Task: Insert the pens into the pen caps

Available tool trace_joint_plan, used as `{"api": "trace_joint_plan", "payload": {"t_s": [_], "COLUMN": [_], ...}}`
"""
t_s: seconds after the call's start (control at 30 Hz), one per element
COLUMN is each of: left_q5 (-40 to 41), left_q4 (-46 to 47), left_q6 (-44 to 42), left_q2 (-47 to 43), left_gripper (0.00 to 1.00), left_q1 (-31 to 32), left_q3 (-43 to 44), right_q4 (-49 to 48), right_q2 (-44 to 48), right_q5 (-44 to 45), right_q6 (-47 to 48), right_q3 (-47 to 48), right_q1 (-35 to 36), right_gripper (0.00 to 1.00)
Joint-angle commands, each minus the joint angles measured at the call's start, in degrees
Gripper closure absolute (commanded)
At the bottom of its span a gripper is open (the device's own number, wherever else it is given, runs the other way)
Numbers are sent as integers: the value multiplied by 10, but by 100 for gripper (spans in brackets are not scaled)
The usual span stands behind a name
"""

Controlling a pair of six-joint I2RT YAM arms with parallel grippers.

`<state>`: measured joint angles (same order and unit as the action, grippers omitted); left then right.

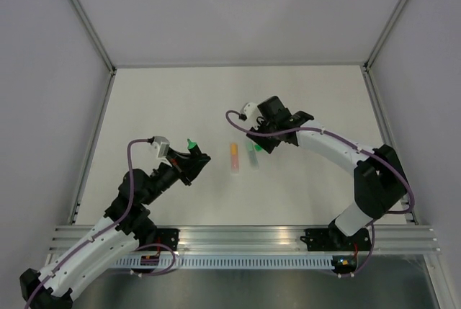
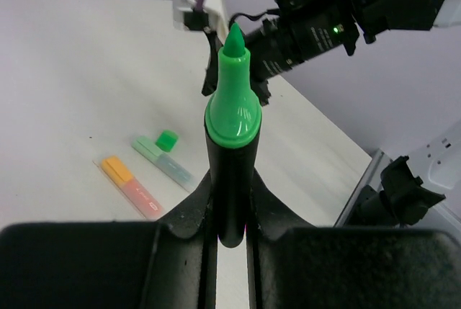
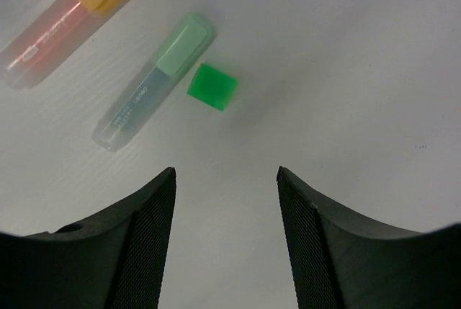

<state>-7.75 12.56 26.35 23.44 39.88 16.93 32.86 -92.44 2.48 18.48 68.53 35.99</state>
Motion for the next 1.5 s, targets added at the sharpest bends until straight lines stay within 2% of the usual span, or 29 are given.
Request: {"api": "trace_joint_plan", "payload": {"t_s": [0.0,0.07,0.2,0.3,0.5,0.7,1.1,1.47], "left_q5": [56,67,108,141,195,211,220,227], "left_q4": [-21,-24,-56,-81,-111,-122,-122,-141], "left_q6": [-17,-12,-4,3,12,20,27,33], "left_q2": [-21,-30,-59,-88,-144,-155,-154,-155], "left_gripper": [98,98,98,98,98,98,98,98], "left_q1": [0,0,0,0,0,0,0,0], "left_q3": [-1,-4,-4,-4,-10,-8,-5,-5], "right_q4": [-29,-51,1,46,72,84,50,62], "right_q2": [52,56,18,-33,-88,-145,-200,-236], "right_q5": [-82,-136,-217,-232,-260,-259,-244,-229], "right_q6": [180,221,308,356,407,433,432,422], "right_q3": [-32,-44,-18,10,59,98,119,132], "right_q1": [-14,-31,-34,-37,-44,-48,-50,-51], "right_gripper": [35,35,35,36,36,38,40,42]}}
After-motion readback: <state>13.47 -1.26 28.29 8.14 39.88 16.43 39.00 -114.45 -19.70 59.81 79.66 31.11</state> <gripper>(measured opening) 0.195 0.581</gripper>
